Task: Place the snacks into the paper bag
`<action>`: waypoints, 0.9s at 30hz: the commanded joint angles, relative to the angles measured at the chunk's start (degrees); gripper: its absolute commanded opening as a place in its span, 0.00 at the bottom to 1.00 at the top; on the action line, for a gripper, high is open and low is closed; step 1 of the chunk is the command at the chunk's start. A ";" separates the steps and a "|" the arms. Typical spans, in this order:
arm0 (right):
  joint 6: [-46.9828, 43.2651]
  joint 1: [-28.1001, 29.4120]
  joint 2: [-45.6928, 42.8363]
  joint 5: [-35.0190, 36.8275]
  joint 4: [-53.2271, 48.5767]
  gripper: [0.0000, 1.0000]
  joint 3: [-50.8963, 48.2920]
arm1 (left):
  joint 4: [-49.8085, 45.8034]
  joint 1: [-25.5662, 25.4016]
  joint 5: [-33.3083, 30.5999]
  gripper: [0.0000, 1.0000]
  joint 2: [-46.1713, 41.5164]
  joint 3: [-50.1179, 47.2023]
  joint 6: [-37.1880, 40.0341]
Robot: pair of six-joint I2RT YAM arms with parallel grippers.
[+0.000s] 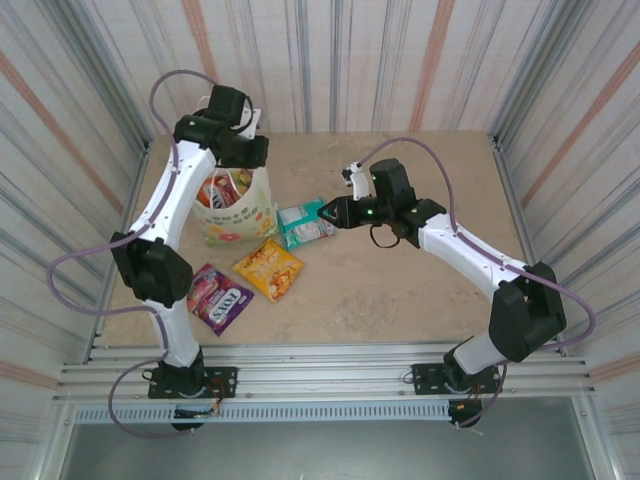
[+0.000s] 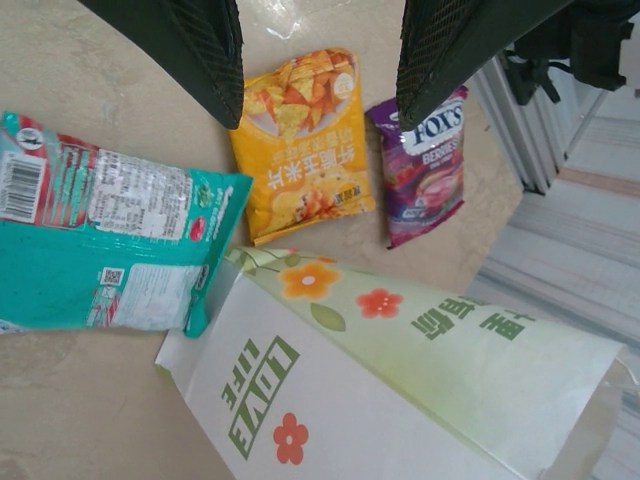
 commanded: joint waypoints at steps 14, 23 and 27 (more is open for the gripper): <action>1.55 -1.33 -1.71 4.63 -2.61 0.45 -0.87 | 1.26 -5.54 4.78 0.00 4.11 9.66 -0.57; 2.59 -3.39 -4.36 6.99 -4.27 0.45 -2.68 | 1.37 -9.88 4.69 0.00 9.49 16.48 -2.87; 3.07 -4.99 -6.26 7.50 -4.48 0.45 -4.32 | 1.65 -12.08 4.86 0.00 12.71 19.96 -4.16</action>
